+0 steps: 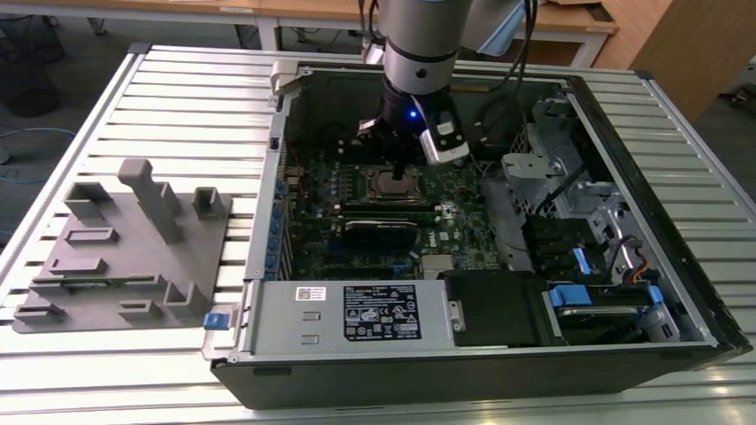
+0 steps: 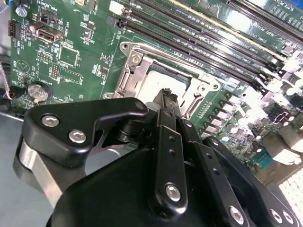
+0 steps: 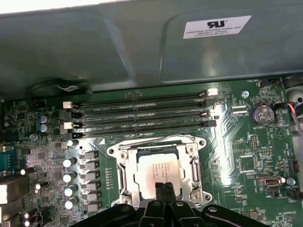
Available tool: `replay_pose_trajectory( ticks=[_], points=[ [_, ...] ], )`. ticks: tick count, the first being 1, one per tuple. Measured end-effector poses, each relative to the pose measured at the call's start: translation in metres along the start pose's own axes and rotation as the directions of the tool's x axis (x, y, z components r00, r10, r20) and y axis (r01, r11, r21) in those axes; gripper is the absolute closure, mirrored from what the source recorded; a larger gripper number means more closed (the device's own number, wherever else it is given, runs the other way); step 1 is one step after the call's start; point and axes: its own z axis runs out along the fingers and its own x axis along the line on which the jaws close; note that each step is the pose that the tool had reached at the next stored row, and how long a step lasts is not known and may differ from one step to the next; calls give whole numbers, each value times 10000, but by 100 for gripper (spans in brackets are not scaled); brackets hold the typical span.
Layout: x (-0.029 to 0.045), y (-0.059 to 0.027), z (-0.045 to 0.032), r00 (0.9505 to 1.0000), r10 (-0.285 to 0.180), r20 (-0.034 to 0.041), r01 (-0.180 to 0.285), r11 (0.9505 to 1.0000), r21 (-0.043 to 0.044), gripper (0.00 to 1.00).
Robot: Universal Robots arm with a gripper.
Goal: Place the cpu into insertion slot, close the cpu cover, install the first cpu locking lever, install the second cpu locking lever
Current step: 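Install the second cpu locking lever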
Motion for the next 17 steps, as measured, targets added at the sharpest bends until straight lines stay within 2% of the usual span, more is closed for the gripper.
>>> replay_pose_trajectory(
  ticks=[6, 17],
  points=[
    [0, 7, -60, 10000, 1, 1, -1, 10000, 4, 89],
    [4, 23, -59, 10000, 1, 1, -1, 10000, 4, 89]
  ],
)
